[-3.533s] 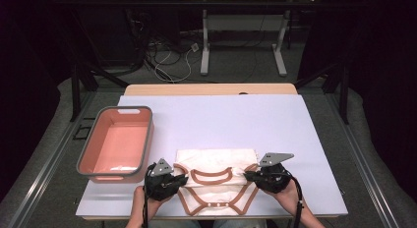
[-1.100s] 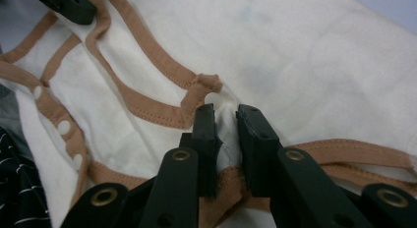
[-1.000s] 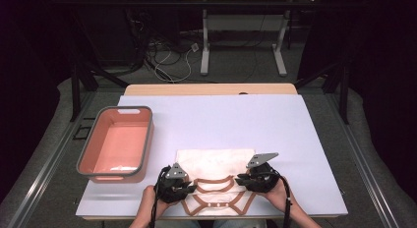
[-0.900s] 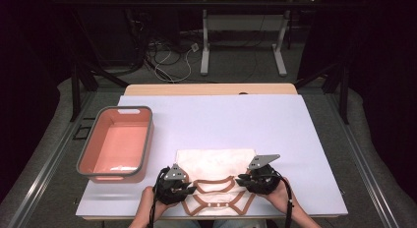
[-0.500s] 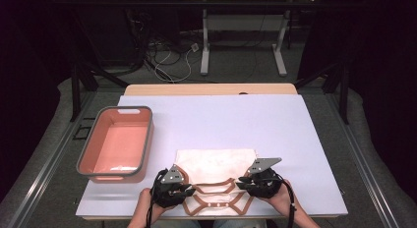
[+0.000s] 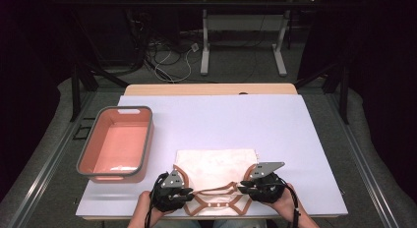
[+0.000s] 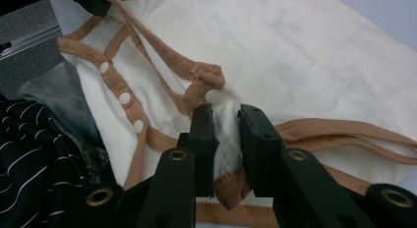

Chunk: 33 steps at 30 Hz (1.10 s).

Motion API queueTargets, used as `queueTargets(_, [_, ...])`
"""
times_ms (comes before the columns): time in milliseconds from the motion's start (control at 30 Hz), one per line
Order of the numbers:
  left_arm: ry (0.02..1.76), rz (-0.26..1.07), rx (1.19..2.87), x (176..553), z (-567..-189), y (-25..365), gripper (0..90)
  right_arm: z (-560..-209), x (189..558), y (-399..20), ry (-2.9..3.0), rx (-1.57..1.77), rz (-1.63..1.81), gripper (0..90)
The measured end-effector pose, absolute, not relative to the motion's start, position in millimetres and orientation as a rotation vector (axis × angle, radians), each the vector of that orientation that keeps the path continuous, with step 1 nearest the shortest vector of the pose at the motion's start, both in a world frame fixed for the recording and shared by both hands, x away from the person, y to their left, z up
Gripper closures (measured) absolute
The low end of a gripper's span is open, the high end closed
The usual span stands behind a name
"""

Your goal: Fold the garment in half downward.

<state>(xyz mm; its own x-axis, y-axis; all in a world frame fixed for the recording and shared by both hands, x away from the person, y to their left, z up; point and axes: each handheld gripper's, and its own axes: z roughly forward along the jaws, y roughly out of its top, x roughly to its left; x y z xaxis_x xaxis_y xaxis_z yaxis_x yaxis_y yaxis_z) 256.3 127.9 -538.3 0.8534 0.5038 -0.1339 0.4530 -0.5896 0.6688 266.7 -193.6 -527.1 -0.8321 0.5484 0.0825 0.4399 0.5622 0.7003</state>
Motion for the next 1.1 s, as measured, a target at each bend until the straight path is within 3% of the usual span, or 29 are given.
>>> queueTargets(333, [0.692, 0.073, 2.305, 252, -539, 133, 72.9, -527, 256, -193, 2.71, 0.796, 1.095, 74.1])
queueTargets(667, [0.693, 0.058, 2.259, 241, -532, 141, 64.2, -523, 246, -202, 2.747, 0.745, 1.127, 65.2])
queueTargets(967, [0.668, 0.08, 2.245, 235, -525, 141, 53.5, -528, 249, -203, 2.726, 0.786, 1.109, 66.3])
queueTargets(1100, [0.704, 0.098, 2.275, 237, -529, 138, 53.7, -534, 251, -202, 2.728, 0.8, 1.103, 67.2])
